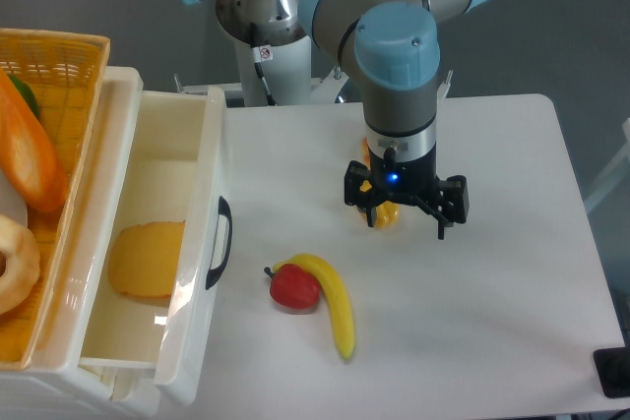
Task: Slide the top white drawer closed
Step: 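Move the gripper toward the open white drawer's front face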
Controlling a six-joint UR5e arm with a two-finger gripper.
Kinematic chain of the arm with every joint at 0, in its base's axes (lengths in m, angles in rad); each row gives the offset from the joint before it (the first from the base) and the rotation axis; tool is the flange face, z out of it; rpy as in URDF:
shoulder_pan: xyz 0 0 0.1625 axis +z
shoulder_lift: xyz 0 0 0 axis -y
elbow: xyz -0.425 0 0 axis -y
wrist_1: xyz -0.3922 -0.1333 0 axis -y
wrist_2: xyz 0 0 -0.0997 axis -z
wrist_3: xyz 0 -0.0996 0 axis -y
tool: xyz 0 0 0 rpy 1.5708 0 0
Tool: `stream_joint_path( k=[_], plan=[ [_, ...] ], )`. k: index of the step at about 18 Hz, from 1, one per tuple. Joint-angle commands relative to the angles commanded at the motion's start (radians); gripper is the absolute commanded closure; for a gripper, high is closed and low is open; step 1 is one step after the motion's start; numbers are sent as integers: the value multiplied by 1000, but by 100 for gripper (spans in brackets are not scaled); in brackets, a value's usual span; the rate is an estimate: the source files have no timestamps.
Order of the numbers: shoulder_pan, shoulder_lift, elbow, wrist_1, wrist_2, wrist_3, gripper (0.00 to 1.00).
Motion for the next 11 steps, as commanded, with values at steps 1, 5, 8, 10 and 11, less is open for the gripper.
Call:
stream_joint_path(
  k=[1,5,8,10,11],
  plan=[
    [0,-5,2,0,5,0,0],
    [-2,-12,11,-2,2,-8,0],
    [-3,-24,0,-2,11,-21,0],
    [-3,-29,-2,-2,12,-125,0],
    [-5,-38,-2,-2,11,-221,0]
  ],
)
